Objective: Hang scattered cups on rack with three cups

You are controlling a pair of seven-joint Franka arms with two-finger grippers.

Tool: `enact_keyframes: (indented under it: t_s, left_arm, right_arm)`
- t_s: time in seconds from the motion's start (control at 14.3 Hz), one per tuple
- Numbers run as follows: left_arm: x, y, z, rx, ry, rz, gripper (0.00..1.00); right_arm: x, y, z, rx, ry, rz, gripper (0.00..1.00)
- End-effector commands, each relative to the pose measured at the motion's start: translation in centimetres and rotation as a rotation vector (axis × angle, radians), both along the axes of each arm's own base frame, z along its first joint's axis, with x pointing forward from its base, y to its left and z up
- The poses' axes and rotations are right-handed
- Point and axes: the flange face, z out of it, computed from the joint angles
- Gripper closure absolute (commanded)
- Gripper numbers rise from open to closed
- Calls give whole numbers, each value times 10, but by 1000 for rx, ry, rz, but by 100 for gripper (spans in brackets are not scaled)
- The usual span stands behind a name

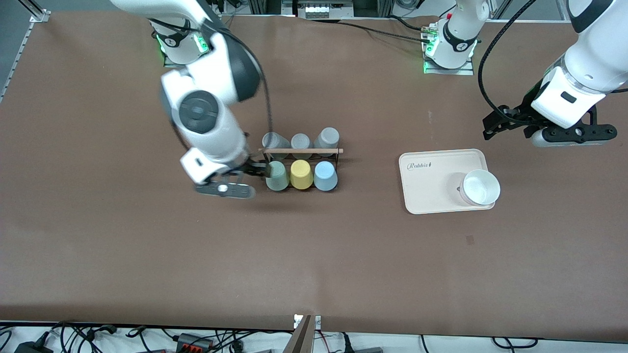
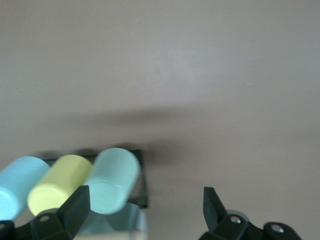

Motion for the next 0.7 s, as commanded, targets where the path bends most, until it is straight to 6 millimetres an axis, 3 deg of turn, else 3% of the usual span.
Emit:
enact_keyframes:
  t_s: [0.0, 0.21, 0.42, 0.49, 0.63]
  left_arm:
    - [-9, -19, 12, 5, -14, -38, 0]
    - [-18, -23, 11, 19, 46, -54, 0]
    - [-18, -19, 13, 19, 40, -46, 0]
    - [-18, -20, 13, 19, 40, -47, 0]
    - [-20, -28, 13, 19, 40, -63, 0]
  right_arm:
    - [32, -91, 42, 1, 26, 37, 0]
    - [42, -186, 80, 20, 1, -44, 0]
    - [31, -248, 106, 14, 22, 79, 0]
    - [26, -277, 115, 17, 23, 90, 0]
    - [7, -319, 123, 25, 30, 119, 0]
